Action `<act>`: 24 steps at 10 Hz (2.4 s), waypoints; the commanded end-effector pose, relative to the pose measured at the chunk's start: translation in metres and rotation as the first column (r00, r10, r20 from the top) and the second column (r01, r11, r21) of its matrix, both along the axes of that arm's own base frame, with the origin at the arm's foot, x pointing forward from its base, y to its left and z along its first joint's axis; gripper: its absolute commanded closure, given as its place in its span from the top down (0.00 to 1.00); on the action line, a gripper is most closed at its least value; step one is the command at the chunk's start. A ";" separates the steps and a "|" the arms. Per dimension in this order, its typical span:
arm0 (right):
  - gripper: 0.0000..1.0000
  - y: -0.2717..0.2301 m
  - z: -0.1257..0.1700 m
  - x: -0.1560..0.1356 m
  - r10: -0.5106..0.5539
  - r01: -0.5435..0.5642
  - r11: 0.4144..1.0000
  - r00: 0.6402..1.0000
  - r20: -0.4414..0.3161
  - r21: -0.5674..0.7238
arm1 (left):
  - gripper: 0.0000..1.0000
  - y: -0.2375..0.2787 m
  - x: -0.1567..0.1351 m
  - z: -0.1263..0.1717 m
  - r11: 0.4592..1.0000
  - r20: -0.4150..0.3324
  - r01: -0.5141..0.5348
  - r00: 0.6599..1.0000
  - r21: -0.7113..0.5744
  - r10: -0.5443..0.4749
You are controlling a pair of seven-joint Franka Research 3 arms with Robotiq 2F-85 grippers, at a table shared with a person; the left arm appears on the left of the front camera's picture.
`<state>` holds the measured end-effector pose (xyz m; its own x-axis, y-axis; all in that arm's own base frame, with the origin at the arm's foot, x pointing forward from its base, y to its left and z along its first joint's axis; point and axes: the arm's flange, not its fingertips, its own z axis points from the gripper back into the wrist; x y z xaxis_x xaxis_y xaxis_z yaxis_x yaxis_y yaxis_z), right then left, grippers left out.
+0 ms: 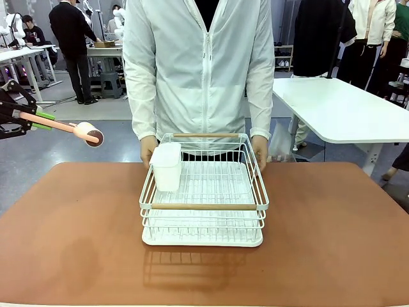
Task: Clean the table.
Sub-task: Clean the table with the Lint Roller when the human lifts the Dish drying rack.
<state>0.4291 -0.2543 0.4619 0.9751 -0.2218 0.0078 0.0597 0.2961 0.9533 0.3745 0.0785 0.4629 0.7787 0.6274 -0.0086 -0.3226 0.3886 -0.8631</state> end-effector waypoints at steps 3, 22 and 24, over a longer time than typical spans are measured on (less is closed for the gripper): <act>1.00 0.001 0.002 -0.001 0.000 0.000 1.000 1.000 0.002 0.000 | 0.00 0.000 0.000 0.000 1.000 0.001 -0.001 1.000 0.000 0.001; 1.00 0.001 0.002 -0.001 0.000 0.000 1.000 1.000 0.002 0.000 | 0.00 0.000 0.000 0.000 1.000 0.001 -0.001 1.000 0.000 0.001; 1.00 0.001 0.002 -0.001 0.000 0.000 1.000 1.000 0.002 0.000 | 0.19 -0.001 0.003 0.012 0.994 0.074 0.068 0.995 0.084 -0.074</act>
